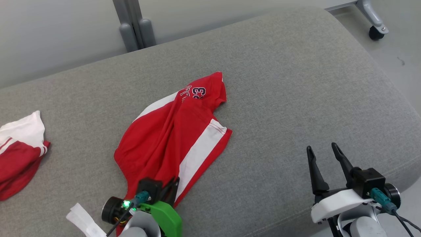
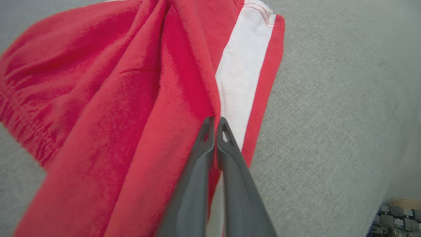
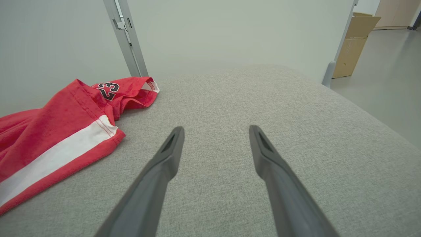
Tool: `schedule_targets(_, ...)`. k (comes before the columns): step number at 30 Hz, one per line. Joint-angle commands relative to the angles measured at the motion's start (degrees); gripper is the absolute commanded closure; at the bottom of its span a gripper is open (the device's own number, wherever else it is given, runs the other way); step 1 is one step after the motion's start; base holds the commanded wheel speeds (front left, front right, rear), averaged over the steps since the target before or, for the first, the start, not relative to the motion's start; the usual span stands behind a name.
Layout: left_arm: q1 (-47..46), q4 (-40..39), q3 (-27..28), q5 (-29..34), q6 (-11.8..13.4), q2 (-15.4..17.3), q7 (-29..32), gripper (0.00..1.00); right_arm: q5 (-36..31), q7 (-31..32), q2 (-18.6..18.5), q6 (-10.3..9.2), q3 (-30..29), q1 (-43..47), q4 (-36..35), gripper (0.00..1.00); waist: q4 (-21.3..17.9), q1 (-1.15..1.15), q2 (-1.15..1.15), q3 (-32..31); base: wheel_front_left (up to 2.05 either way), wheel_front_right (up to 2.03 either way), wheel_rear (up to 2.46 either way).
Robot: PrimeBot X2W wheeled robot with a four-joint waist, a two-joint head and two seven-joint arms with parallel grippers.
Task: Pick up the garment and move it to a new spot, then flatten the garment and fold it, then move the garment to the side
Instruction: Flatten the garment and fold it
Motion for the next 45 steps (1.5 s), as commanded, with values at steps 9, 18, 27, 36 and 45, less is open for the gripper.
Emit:
schedule_targets(9,3.3,-8.0,-6.3,1.4,-7.3,2.5,1.2,1.00,-0.3,0.0,0.0,-0.08,-0.9,1.3,0.1,0.00,0.2,0.00,0.00,-1.8,0.00,0.00,0.00)
schedule_targets(18,4.8,-7.9,-6.2,-0.7,-7.8,2.6,1.0,0.00,0.2,0.0,0.0,-0.08,-0.5,0.7,0.4,0.00,-0.2,0.00,0.00,-2.0,0.00,0.00,0.00)
schedule_targets(27,-4.4,-11.1,-5.7,1.4,-7.2,-0.8,3.3,0.00,0.9,0.0,0.0,-0.07,0.0,-0.4,0.2,0.00,-0.8,0.00,0.00,0.1,0.00,0.00,0.00)
schedule_targets(36,-15.6,1.7,-7.8,7.4,-3.9,-6.2,7.0,0.00,2.8,0.0,0.0,-0.08,2.3,-2.6,0.7,0.00,-4.0,0.00,0.00,3.9,0.00,0.00,0.00)
schedule_targets(45,-18.1,12.8,-8.9,8.8,-2.1,-8.0,7.7,0.00,3.0,0.0,0.0,-0.08,1.9,-2.4,0.9,0.00,-5.4,0.00,0.00,4.4,0.00,0.00,0.00)
